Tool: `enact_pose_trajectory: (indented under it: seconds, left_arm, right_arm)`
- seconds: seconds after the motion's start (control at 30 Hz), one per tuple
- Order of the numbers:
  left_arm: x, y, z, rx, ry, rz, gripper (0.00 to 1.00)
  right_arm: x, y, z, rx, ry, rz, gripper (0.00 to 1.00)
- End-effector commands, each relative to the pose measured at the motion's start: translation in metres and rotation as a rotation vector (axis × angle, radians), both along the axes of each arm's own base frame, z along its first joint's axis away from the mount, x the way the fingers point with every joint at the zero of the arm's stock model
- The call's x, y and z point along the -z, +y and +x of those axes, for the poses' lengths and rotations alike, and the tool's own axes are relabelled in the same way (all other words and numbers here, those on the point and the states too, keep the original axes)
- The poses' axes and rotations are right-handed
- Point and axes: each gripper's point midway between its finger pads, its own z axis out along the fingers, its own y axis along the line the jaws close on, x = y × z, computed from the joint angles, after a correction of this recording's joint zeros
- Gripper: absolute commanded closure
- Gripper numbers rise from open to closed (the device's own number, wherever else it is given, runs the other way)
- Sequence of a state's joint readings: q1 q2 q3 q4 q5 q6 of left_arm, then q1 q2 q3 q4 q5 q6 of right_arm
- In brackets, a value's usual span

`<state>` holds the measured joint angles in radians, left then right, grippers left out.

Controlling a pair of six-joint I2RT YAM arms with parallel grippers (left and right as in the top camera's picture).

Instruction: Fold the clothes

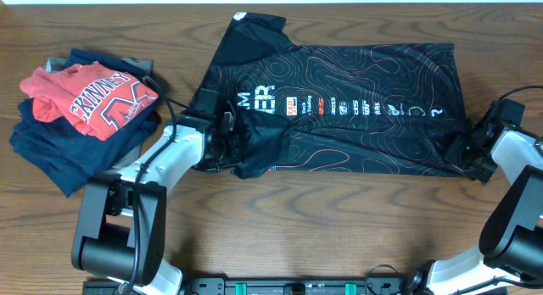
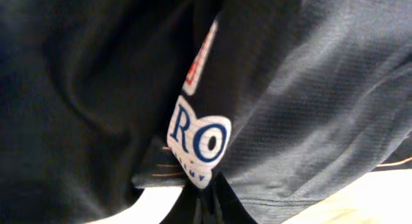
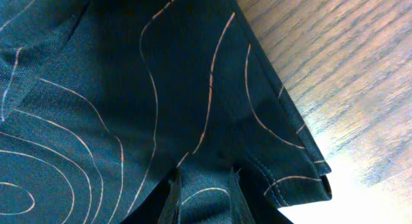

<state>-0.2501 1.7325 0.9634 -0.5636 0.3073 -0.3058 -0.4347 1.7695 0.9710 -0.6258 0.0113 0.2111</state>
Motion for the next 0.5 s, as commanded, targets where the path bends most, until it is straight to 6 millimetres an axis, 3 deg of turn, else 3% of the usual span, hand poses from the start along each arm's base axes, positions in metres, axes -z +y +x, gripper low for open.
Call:
enact_pose_trajectory:
  seconds: [0.0,0.13,0.3,0.4,0.47]
  left_arm:
    - [-0.001,0.001,0.004,0.008,-0.013,0.008,0.94]
    - [-0.039,0.001,0.038,-0.018,-0.139,-0.021,0.94]
    - [-0.093,0.024,0.1,-0.168,-0.352,-0.075,0.94]
    - [-0.102,0.038,0.12,-0.256,-0.412,-0.1,0.92]
    - [-0.097,0.042,0.119,-0.286,-0.386,-0.101,0.76]
  right_arm:
    - [0.013,0.006,-0.017,-0.006,0.063,0.012,0.76]
    - [0.013,0.006,-0.017,-0.007,0.063,0.012,0.76]
    - [0.013,0.006,-0.017,-0.007,0.062,0.013,0.76]
    - [0.013,0.006,-0.016,-0.006,0.061,0.012,0.76]
    - [0.013,0.006,-0.017,-0.007,0.061,0.013,0.75]
